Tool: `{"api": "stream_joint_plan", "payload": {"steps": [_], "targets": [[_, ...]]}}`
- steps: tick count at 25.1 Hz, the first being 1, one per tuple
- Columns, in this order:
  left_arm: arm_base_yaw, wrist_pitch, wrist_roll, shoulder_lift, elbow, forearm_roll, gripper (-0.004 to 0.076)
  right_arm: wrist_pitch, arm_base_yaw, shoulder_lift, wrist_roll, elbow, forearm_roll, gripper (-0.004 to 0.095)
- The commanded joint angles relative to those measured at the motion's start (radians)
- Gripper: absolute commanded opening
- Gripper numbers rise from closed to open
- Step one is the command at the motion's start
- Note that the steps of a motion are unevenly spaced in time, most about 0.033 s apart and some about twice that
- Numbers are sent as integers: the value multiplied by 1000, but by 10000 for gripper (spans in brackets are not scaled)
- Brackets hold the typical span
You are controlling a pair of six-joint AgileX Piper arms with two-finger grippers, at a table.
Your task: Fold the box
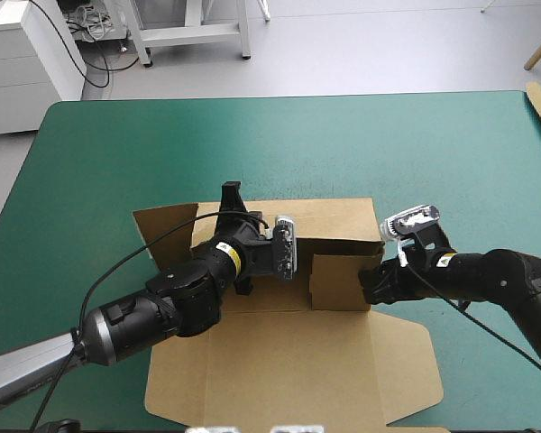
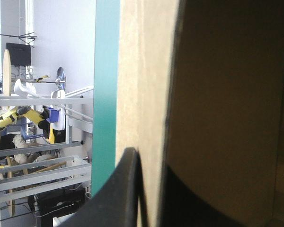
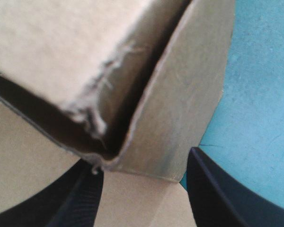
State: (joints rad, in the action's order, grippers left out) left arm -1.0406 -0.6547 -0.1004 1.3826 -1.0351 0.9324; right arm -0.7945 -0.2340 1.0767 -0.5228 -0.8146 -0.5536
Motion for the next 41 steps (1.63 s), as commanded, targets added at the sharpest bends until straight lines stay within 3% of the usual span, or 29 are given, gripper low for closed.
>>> {"api": "stream_joint_plan", "payload": {"steps": [1,7,10,13,17,21,24,31,41], "targets": [[-11,63,-47,-2,0,-192,-8,179,-85,-19,63,-15,8,479],[-11,63,-47,-2,0,-195,-8,267,-238,-19,614,-13,458,440],[-11,65,-47,-2,0,-195,-8,288,-313,-19,740,-13,563,411],[-11,65,-47,-2,0,-195,-8,288,-350,-17,806,-13,629,291],[-11,65,-47,-2,0,-195,-8,276,-377,-13,827,-13,639,-8],[-11,61,-50,-2,0,-232,1,274,-379,-13,874,-13,662,-10],[-11,59,-55,-2,0,-269,82,272,-379,-13,883,-13,677,-11],[-11,41,-57,-8,0,-275,487,272,-379,-10,890,-13,677,-16],[-80,-67,-39,-65,-2,-263,494,286,-377,90,897,-19,688,-16]]}}
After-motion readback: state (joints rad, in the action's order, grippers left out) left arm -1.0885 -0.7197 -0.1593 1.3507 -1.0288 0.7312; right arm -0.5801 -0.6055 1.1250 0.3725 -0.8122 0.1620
